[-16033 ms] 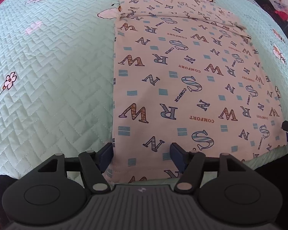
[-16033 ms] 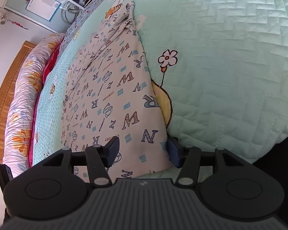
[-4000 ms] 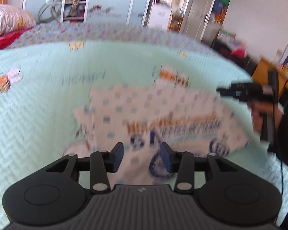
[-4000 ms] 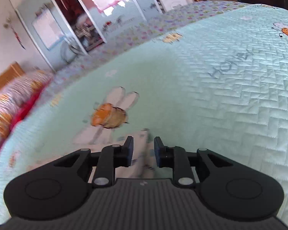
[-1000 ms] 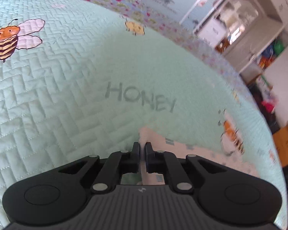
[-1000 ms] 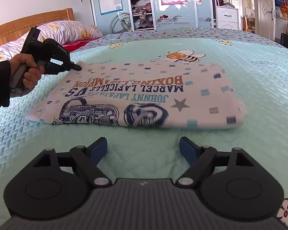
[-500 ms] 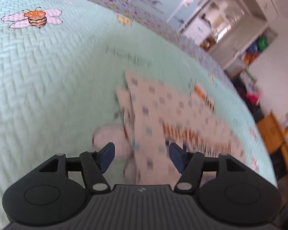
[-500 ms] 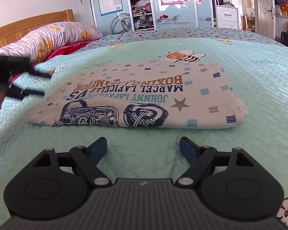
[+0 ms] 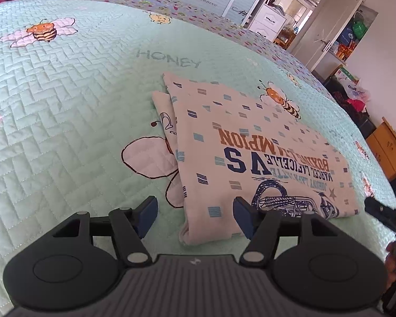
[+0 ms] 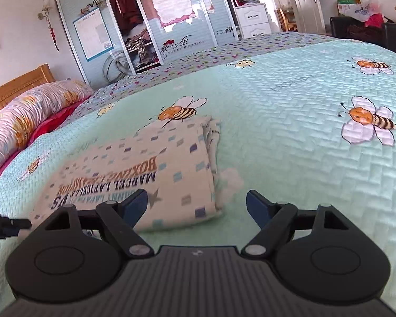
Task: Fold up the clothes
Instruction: 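Pinch the bundle edge with the left gripper while the right gripper pinches, then release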
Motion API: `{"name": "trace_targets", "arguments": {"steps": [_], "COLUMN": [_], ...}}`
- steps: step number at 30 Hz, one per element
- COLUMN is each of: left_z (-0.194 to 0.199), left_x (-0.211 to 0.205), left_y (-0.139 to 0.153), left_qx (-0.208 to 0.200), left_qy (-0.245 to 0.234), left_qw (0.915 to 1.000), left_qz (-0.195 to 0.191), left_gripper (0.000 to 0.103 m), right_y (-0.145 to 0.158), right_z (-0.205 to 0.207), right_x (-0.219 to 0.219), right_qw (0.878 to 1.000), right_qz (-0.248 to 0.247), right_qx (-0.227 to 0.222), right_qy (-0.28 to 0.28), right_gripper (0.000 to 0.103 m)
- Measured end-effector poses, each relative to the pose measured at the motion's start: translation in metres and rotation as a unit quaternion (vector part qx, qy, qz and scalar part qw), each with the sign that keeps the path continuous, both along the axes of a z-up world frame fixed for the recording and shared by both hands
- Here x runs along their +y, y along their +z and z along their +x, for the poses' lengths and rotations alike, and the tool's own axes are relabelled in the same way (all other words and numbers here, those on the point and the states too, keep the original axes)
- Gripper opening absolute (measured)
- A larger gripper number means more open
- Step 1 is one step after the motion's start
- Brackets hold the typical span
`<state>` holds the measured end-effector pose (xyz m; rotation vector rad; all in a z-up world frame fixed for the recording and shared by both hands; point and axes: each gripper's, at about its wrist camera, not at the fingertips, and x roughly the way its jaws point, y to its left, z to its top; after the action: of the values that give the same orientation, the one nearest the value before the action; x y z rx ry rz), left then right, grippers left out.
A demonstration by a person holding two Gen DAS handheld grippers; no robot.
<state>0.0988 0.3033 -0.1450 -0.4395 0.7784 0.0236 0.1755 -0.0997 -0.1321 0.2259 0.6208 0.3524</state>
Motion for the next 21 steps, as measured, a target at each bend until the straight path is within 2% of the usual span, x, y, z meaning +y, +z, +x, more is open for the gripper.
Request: {"name": "trace_targets", "arguments": {"steps": [1, 2, 4, 6, 8, 10, 13, 15, 16, 17, 18, 19, 21], "left_z": [-0.001, -0.001, -0.001, -0.001, -0.004, -0.006, -0.007, -0.005, -0.005, -0.005, -0.005, -0.005, -0.007], "left_x": [-0.002, -0.004, -0.008, -0.014, -0.014, -0.008, -0.005, -0.006, -0.007, -0.008, -0.009, -0.008, -0.006], "left_y": [0.0, 0.0, -0.001, -0.002, -0.003, -0.004, -0.004, -0.004, -0.003, -0.002, -0.002, -0.002, -0.002], "left_qx": [-0.001, -0.002, -0.003, 0.005, 0.009, 0.006, 0.005, 0.004, 0.005, 0.006, 0.007, 0.011, 0.015], "left_qy": [-0.001, -0.003, -0.015, -0.032, -0.038, -0.034, -0.033, -0.034, -0.034, -0.034, -0.034, -0.033, -0.032], "left_qw": [1.0, 1.0, 0.9999, 0.9992, 0.9984, 0.9991, 0.9993, 0.9993, 0.9994, 0.9994, 0.9993, 0.9992, 0.9991], "left_qz": [0.004, 0.004, 0.006, 0.025, 0.04, 0.024, 0.015, 0.011, 0.01, 0.011, 0.013, 0.017, 0.022], "left_gripper": [0.064, 0.064, 0.058, 0.03, 0.019, 0.014, 0.014, 0.015, 0.016, 0.021, 0.022, 0.022, 0.022], "right_y": [-0.002, -0.004, -0.01, -0.017, -0.019, -0.018, -0.018, -0.013, -0.011, -0.01, -0.009, -0.009, -0.016], "right_z": [0.007, 0.014, 0.021, 0.023, 0.021, 0.015, 0.008, 0.006, 0.007, 0.008, 0.01, 0.013, 0.02], "right_x": [0.006, 0.012, 0.021, 0.029, 0.023, 0.009, -0.009, -0.007, -0.005, -0.004, -0.002, 0.002, 0.002], "right_qw": [1.0, 0.999, 0.998, 0.997, 0.997, 0.998, 0.999, 0.999, 1.0, 1.0, 1.0, 1.0, 0.999], "right_qz": [-0.011, -0.021, -0.041, -0.06, -0.055, -0.047, -0.024, -0.012, -0.006, 0.001, 0.003, -0.004, -0.03], "right_qx": [0.008, 0.016, 0.028, 0.036, 0.038, 0.035, 0.041, 0.032, 0.03, 0.028, 0.026, 0.021, 0.029], "right_qy": [0.013, 0.026, 0.038, 0.043, 0.034, 0.013, 0.003, 0.005, 0.004, 0.005, 0.004, 0.003, -0.008], "right_gripper": [0.061, 0.038, 0.014, 0.011, 0.001, 0.0, 0.001, 0.007, 0.026, 0.052, 0.061, 0.065, 0.063]}}
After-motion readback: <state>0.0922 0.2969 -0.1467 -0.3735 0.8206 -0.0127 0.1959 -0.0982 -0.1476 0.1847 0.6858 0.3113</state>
